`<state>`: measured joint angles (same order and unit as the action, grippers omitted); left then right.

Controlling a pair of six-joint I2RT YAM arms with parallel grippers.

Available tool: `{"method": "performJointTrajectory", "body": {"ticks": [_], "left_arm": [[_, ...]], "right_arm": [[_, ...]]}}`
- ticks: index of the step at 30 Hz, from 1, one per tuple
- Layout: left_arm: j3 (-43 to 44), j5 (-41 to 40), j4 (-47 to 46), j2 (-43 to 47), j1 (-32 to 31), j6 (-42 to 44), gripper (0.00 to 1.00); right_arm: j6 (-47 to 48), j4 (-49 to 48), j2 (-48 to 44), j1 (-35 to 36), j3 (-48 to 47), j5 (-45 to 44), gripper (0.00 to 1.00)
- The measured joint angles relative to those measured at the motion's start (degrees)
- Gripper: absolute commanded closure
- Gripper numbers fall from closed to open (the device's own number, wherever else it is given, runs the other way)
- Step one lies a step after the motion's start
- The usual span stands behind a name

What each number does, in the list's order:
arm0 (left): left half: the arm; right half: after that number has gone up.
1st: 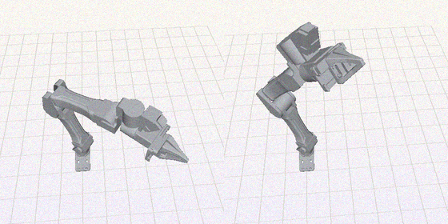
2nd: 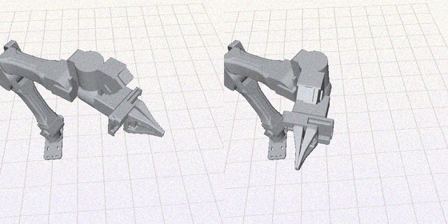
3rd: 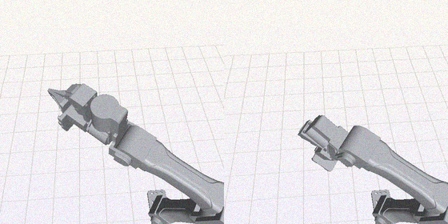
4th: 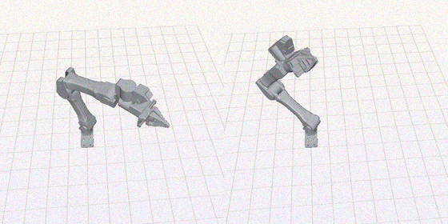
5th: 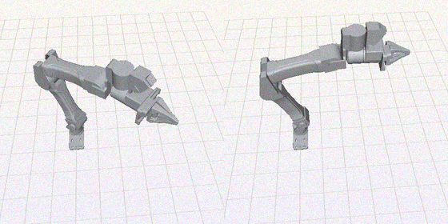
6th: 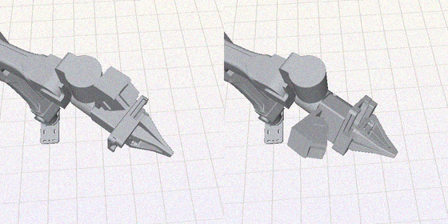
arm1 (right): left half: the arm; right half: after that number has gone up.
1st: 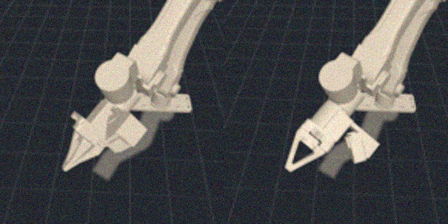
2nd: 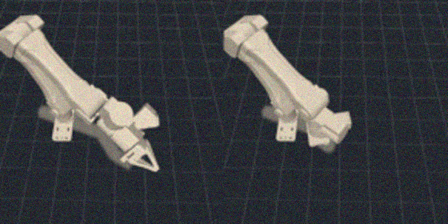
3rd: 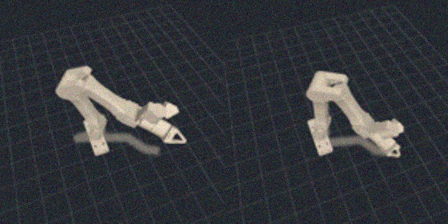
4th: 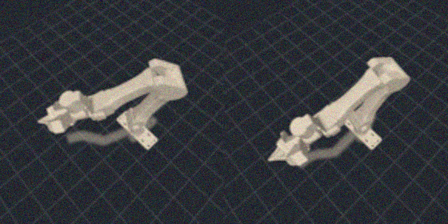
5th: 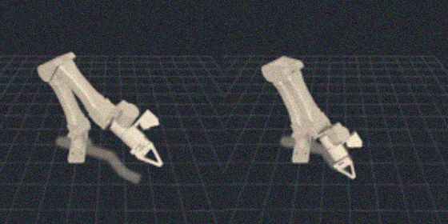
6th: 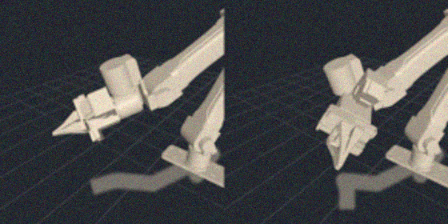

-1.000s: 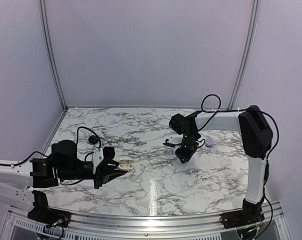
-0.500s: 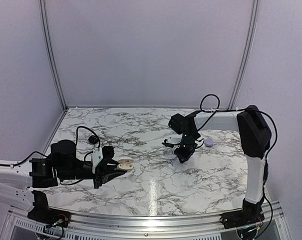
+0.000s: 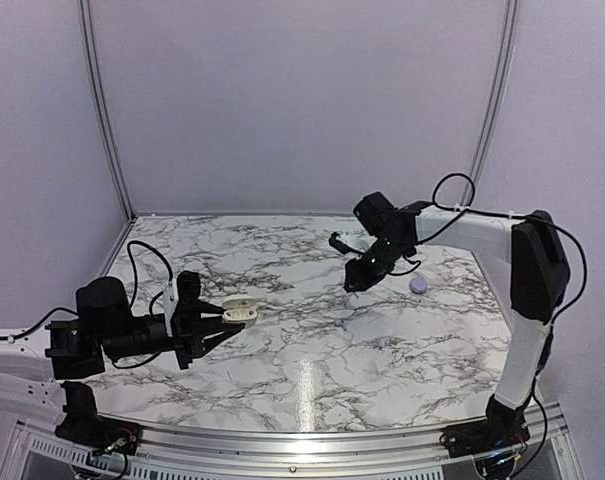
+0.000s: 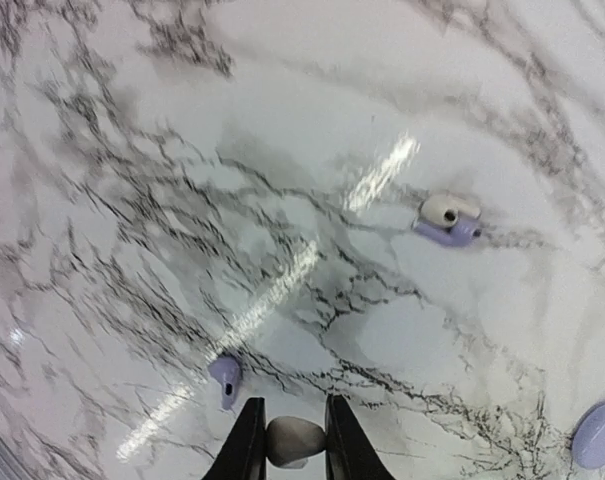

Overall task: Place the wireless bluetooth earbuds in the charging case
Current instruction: Pick up the right earbud from the center of the board, then insert the right earbud into the right side groove of the charging case.

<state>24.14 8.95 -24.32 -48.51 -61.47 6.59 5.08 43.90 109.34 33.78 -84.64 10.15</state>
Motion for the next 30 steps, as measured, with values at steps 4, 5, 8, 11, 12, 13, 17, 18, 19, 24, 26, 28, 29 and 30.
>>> {"method": "performJointTrajectory", "body": {"ticks": [4,5,8,11,12,13,17,18,19,24,26,28,29,30], "left_arm": [[0.0,0.0,-0.6,0.0,0.0,-0.4,1.00],[0.0,0.0,-0.8,0.0,0.0,-0.5,1.00],[0.0,0.0,-1.2,0.0,0.0,-0.9,1.00],[0.0,0.0,-1.2,0.0,0.0,-1.1,1.00],[0.0,0.0,-1.2,0.0,0.0,-1.1,1.00],[0.0,0.0,-1.2,0.0,0.0,-1.0,1.00],[0.0,0.5,-1.3,-0.2,0.0,-1.0,1.00],[0.0,0.8,-1.4,-0.4,0.0,-1.1,1.00],[0.1,1.1,-1.4,-0.7,0.0,-1.1,1.00],[0.9,2.3,-1.6,-2.4,0.0,-1.2,1.00],[1.7,2.7,-1.6,-3.1,0.1,-1.3,1.00],[2.7,3.2,-1.8,-3.8,0.2,-1.4,1.00],[3.1,3.5,-1.9,-4.0,0.2,-1.4,1.00],[3.5,4.0,-2.1,-4.4,0.3,-1.5,1.00]], "right_arm": [[-9.2,-11.5,-6.7,-2.6,3.0,6.8,1.00],[-12.3,-15.5,-8.6,-3.6,5.3,9.6,1.00],[-22.6,-27.8,-12.6,-6.8,13.7,18.8,1.00],[-32.2,-37.8,-13.7,-9.4,20.4,27.0,0.98],[-34.1,-39.7,-13.8,-9.8,21.4,28.6,0.99],[-35.9,-42.6,-14.2,-10.1,22.2,30.5,1.00],[-40.3,-52.5,-17.9,-9.9,22.7,36.8,1.00],[-42.1,-56.2,-19.0,-9.9,22.8,38.7,1.00],[-43.9,-59.6,-19.8,-9.8,23.0,40.2,1.00],[-59.5,-82.3,-20.3,-9.6,26.2,47.6,1.00],[-65.2,-89.1,-19.6,-9.4,27.5,49.7,1.00],[-71.8,-96.8,-18.3,-9.0,28.2,51.3,1.00],[-75.2,-100.9,-17.5,-8.8,28.2,52.0,1.00],[-78.8,-105.4,-16.7,-8.5,28.2,52.6,1.00]]}}
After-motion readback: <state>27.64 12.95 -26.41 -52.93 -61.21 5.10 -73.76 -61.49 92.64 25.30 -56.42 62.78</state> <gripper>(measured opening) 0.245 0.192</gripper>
